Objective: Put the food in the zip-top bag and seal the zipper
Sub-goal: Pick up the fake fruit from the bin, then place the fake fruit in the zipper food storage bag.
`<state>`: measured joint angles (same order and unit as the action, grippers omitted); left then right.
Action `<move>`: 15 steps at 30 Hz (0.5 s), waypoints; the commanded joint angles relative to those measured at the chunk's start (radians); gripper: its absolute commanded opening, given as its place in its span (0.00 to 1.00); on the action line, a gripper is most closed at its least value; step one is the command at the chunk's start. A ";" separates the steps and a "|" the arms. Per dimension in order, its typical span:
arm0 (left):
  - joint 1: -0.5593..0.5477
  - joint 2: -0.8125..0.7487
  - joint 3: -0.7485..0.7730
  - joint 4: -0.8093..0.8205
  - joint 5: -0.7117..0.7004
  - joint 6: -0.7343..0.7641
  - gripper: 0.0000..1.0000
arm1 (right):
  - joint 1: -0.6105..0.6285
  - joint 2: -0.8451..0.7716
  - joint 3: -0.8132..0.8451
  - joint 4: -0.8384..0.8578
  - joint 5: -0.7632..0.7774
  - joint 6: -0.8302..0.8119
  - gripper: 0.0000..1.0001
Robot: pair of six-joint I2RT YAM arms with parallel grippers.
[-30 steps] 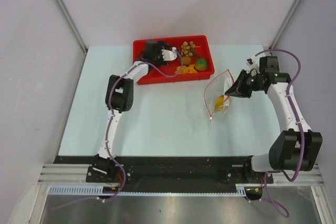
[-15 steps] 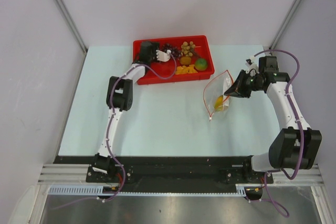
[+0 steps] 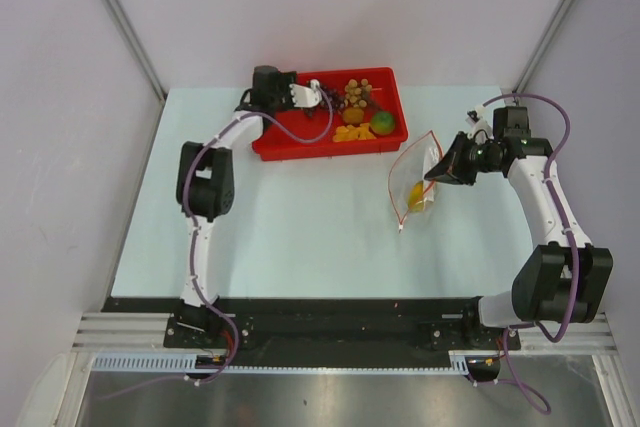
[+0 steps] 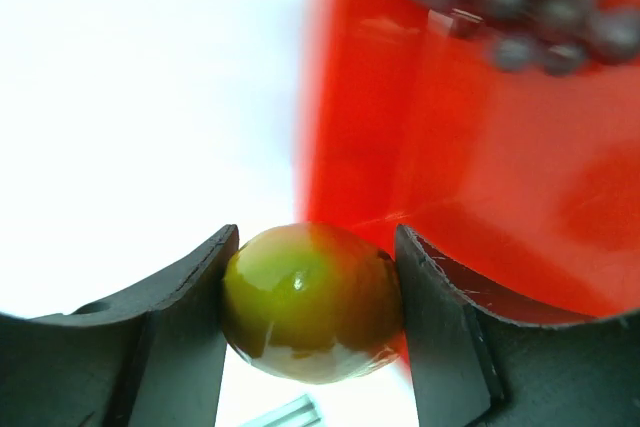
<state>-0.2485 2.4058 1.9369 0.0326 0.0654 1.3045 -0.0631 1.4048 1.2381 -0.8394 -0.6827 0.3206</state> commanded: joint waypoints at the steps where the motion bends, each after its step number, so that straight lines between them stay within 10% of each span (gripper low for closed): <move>1: -0.020 -0.316 -0.053 -0.080 0.120 -0.158 0.27 | 0.003 -0.007 0.004 0.037 -0.043 0.000 0.00; 15: -0.437 -0.769 -0.091 -0.456 0.448 -0.945 0.22 | 0.011 -0.009 -0.003 0.069 -0.043 0.031 0.00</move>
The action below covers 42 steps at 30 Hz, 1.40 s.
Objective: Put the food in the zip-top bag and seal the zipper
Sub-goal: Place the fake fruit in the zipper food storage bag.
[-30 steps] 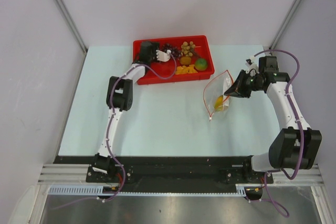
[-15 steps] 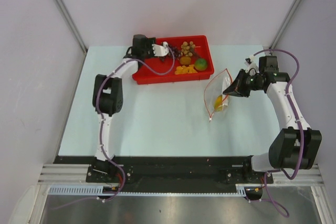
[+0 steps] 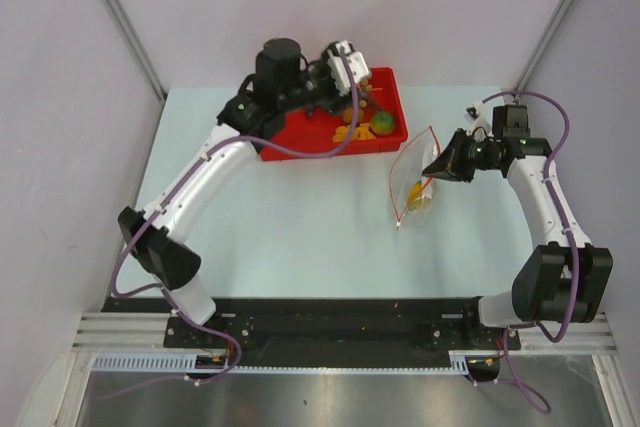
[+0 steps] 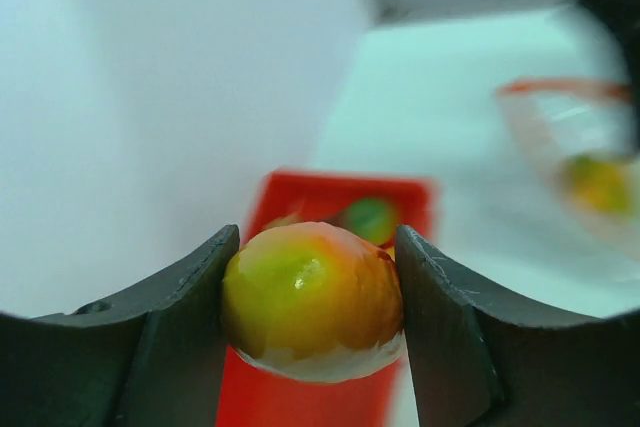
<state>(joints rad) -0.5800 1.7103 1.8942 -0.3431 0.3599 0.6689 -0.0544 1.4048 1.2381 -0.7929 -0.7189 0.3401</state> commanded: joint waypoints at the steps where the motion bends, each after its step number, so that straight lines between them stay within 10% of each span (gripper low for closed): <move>1: -0.135 -0.083 -0.069 -0.036 0.159 -0.403 0.22 | 0.004 -0.009 -0.005 0.023 -0.013 0.016 0.00; 13: -0.323 0.128 -0.072 0.039 0.100 -0.683 0.23 | -0.035 -0.013 -0.003 0.001 -0.077 0.030 0.00; 24: -0.308 0.243 0.172 -0.184 0.002 -0.640 0.99 | -0.061 -0.026 -0.026 -0.032 -0.126 0.011 0.00; 42: -0.302 0.087 -0.182 -0.151 -0.079 -0.744 0.82 | -0.082 -0.072 -0.054 -0.037 -0.185 0.039 0.00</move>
<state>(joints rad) -0.8745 1.8141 1.7317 -0.5068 0.2710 -0.0113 -0.1352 1.3796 1.1912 -0.8219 -0.8619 0.3660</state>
